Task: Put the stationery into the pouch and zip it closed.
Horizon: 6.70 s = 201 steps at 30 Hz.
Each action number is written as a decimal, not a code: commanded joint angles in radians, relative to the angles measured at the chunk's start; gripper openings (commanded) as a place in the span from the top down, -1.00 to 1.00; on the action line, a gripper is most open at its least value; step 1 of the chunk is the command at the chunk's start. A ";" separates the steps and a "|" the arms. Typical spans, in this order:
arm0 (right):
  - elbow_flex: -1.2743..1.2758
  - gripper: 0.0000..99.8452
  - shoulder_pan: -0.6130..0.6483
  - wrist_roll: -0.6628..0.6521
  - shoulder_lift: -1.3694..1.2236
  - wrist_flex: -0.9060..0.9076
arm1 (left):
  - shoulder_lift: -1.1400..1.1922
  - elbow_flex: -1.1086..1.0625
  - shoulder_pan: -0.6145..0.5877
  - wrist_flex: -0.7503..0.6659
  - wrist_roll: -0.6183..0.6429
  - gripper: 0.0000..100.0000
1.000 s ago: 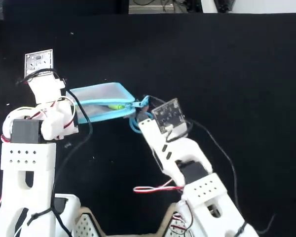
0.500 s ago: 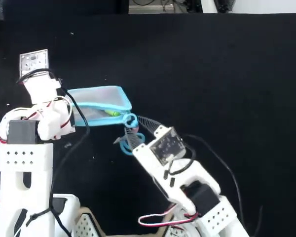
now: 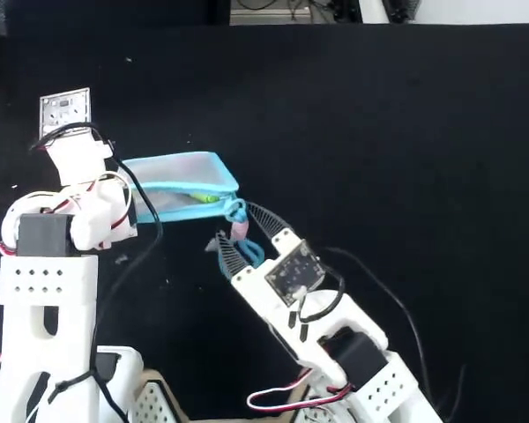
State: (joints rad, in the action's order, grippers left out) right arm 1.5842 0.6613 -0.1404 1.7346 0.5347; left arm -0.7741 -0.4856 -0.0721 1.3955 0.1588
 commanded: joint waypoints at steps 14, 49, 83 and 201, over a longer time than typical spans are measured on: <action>-0.130 0.79 0.011 -0.006 0.016 0.114 | -0.002 0.004 0.004 -0.006 -0.006 0.93; -0.051 0.68 -0.141 -0.012 0.016 0.015 | -0.003 0.002 0.002 -0.006 -0.006 0.93; 0.048 0.68 -0.160 -0.114 0.005 -0.124 | -0.003 0.002 0.002 -0.006 -0.006 0.93; -0.171 0.98 -0.282 0.038 -0.624 -0.241 | -0.003 0.002 0.002 0.000 -0.032 0.94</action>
State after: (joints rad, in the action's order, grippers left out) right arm 1.4599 0.3836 -0.1220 1.0825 0.2892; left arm -0.7741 -0.4856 -0.0675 1.3970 0.1327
